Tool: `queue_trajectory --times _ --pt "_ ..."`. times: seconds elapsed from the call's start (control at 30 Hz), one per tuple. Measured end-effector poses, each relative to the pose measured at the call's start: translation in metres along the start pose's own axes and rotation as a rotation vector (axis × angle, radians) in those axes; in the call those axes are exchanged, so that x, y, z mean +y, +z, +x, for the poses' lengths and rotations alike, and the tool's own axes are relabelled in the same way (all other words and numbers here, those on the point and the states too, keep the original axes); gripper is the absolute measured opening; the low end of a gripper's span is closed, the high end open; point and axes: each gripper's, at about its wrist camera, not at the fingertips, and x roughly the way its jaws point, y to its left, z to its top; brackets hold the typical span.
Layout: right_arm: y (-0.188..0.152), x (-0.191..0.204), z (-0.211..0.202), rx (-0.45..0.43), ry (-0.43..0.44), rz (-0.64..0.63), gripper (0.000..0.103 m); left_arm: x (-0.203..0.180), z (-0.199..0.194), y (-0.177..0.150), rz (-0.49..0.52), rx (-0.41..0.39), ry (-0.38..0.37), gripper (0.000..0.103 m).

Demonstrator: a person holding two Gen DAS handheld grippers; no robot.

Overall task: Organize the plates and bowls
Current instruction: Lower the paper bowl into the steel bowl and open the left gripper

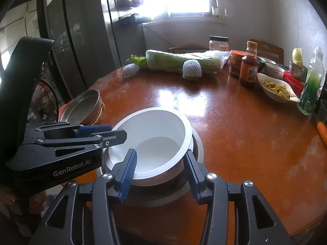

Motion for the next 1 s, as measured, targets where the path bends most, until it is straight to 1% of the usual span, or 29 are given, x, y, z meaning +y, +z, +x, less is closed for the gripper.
queue_trajectory --times 0.1,0.17,0.43,0.63,0.7,0.77,0.9,1.0 --pt "0.001 0.001 0.0 0.002 -0.004 -0.006 0.05 0.001 -0.001 0.0 0.0 -0.003 0.003 0.025" --pt "0.001 0.002 0.0 0.002 -0.007 -0.008 0.054 0.001 -0.002 0.0 -0.002 -0.002 0.003 0.026" --pt "0.006 0.001 -0.008 -0.018 -0.027 -0.011 0.059 0.005 -0.011 0.001 -0.009 -0.017 0.016 0.029" --pt "0.01 0.0 -0.019 -0.04 -0.039 -0.007 0.062 0.012 -0.027 0.003 -0.026 -0.051 0.022 0.036" --pt "0.011 0.0 -0.024 -0.051 -0.043 -0.005 0.062 0.016 -0.034 0.003 -0.033 -0.063 0.025 0.04" --pt "0.013 0.0 -0.031 -0.063 -0.048 -0.006 0.063 0.019 -0.042 0.004 -0.04 -0.08 0.029 0.046" --pt "0.016 0.0 -0.041 -0.087 -0.055 0.0 0.066 0.023 -0.055 0.005 -0.053 -0.11 0.033 0.049" --pt "0.018 -0.001 -0.047 -0.1 -0.063 0.004 0.068 0.025 -0.061 0.004 -0.055 -0.121 0.035 0.054"
